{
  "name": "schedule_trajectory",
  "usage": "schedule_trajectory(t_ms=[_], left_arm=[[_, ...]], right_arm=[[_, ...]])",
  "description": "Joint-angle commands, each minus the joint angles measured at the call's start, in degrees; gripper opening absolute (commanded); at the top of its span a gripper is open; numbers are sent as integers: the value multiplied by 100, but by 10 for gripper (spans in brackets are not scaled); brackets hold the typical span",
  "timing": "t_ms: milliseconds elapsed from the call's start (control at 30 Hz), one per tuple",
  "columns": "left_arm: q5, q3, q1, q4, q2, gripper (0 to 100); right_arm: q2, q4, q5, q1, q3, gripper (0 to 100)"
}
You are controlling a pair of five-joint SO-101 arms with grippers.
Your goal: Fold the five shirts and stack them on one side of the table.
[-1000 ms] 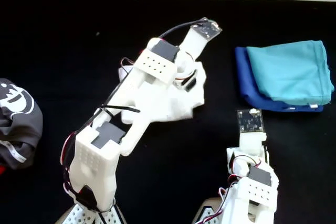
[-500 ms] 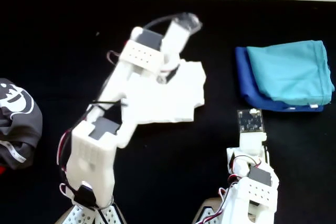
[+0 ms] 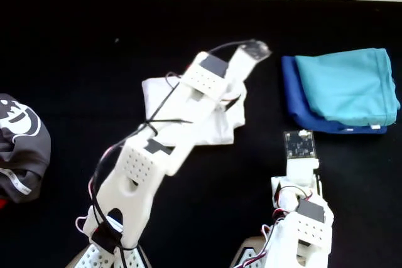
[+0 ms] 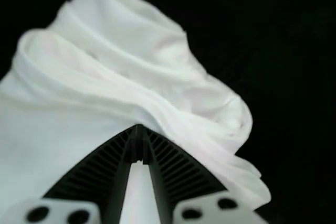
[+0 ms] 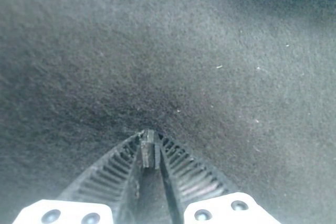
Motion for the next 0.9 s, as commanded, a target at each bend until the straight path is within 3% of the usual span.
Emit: schedule_trajectory(t_ms=[0, 133, 333, 433, 600, 733, 867], left_arm=[[-26, -796, 75, -62, 110, 10], [-26, -1323, -57, 141, 233, 10], [-26, -2193, -251, 1442, 180, 12], [-26, -2141, -198, 1881, 198, 90], [132, -1666, -189, 1785, 198, 242], [844, -1376, -180, 1389, 198, 245], [897, -1033, -171, 1116, 198, 245]], right_arm=[[-48, -207, -62, 127, 215, 5], [-48, -215, -62, 127, 215, 5], [-48, -215, -62, 127, 215, 5], [-48, -215, -62, 127, 215, 5], [-48, -215, -62, 127, 215, 5], [-48, -215, -62, 127, 215, 5], [-48, -215, -62, 127, 215, 5]])
